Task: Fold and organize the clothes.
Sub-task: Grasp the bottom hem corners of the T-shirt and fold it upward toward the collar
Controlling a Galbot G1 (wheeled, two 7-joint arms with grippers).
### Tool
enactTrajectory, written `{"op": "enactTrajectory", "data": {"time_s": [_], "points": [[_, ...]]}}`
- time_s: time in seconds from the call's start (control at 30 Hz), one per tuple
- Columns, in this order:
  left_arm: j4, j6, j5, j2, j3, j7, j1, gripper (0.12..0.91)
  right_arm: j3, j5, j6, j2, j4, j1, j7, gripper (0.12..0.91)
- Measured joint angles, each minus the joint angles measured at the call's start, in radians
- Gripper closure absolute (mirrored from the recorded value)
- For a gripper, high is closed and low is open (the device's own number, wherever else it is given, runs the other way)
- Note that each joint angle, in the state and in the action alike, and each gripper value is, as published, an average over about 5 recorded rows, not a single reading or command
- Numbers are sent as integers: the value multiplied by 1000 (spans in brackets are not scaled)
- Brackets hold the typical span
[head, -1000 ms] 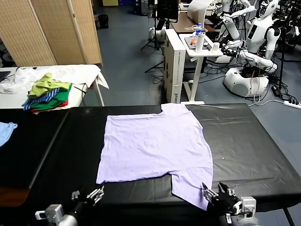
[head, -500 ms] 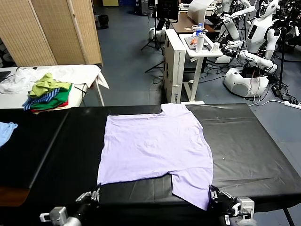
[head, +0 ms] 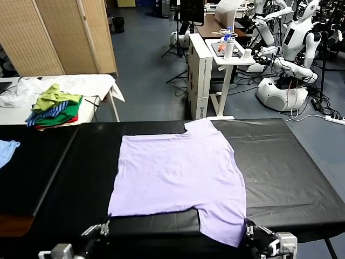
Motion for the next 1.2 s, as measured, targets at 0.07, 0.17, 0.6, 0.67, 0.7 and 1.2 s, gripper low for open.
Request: {"op": "enactTrajectory", "data": {"time_s": [0.07, 0.17, 0.6, 0.67, 0.7, 1.2], "points": [[-8, -8, 0, -6, -4, 2, 10, 886, 5, 17, 41, -7, -4, 14, -19, 886], [-16, -28, 0, -21, 3, 6, 10, 886, 12, 49, 100, -21, -13, 47, -49, 886], [46, -65, 18, -66, 71, -15, -145, 886, -63, 90, 179, -89, -194, 353, -81, 886], [68, -72, 32, -75, 77, -23, -184, 886, -82, 89, 184, -87, -245, 409, -82, 886], [80, -76, 38, -81, 80, -26, -204, 886, -91, 88, 185, -85, -268, 437, -82, 886], [240, -84, 86, -59, 116, -20, -408, 886, -232, 34, 181, -28, -491, 687, -82, 886]]}}
